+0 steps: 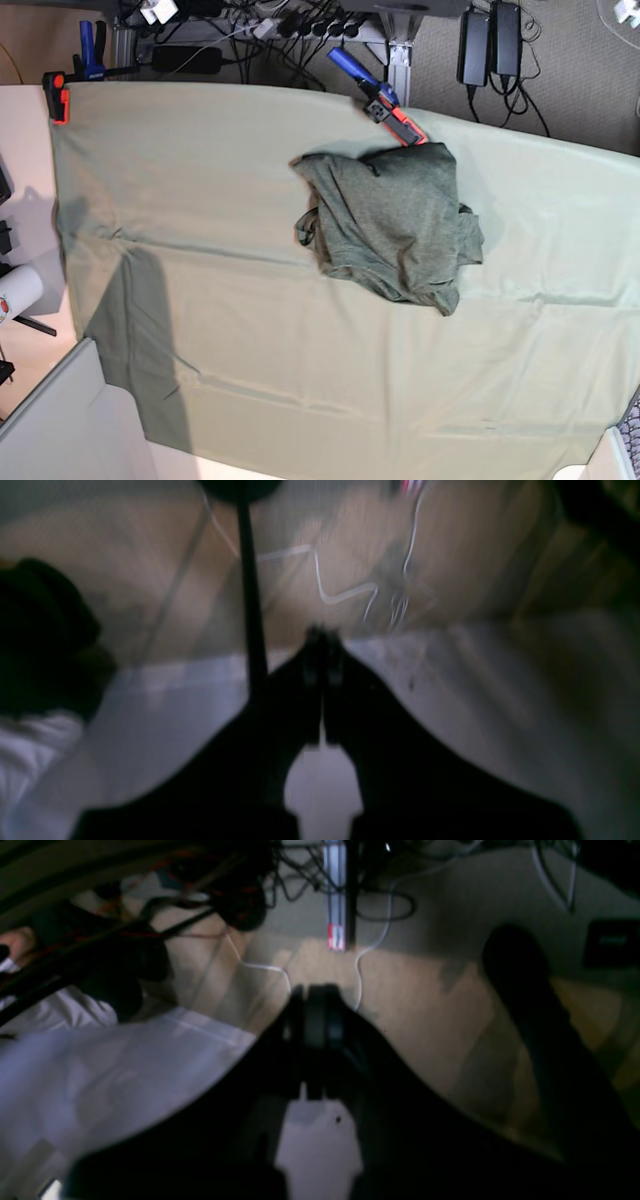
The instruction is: Fold the T-shirt properly
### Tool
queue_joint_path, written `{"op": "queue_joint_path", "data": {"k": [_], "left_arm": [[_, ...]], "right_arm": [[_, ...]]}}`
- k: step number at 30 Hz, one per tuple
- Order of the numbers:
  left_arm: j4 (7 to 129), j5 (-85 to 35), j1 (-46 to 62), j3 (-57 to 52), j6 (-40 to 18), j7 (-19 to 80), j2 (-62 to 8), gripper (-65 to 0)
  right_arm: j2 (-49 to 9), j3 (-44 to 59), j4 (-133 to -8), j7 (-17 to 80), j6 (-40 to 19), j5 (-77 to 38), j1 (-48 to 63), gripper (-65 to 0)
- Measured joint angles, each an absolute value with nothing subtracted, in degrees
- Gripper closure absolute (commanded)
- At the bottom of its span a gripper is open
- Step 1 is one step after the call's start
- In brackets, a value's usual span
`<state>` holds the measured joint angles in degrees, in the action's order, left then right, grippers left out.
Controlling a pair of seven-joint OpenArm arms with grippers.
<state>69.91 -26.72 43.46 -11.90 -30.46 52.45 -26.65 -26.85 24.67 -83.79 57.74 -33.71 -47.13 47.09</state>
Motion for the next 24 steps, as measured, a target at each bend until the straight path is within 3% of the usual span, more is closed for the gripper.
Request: {"op": "queue_joint_path", "data": {"k": [9,18,24], "left_arm": [[48.2,-18.4,26.0,7.3,-27.4,49.8,-23.6,0.0],[34.1,-14.0,9.5,18.1,-25.8,45.2,-18.7,0.0],[28.1,-13.5,3.4,27.0,-24.4,42.9,-16.9,0.0]], "right_arm": [[-27.8,16.7,-65.4,57.6,-31.0,-39.0,39.7,0.0],[-26.7,-2.6,-42.5,55.1,-25.5,-33.1,17.2,0.0],[-21.7,-6.5,-31.9,54.7,-25.1,-29.3,7.4,0.0]]}}
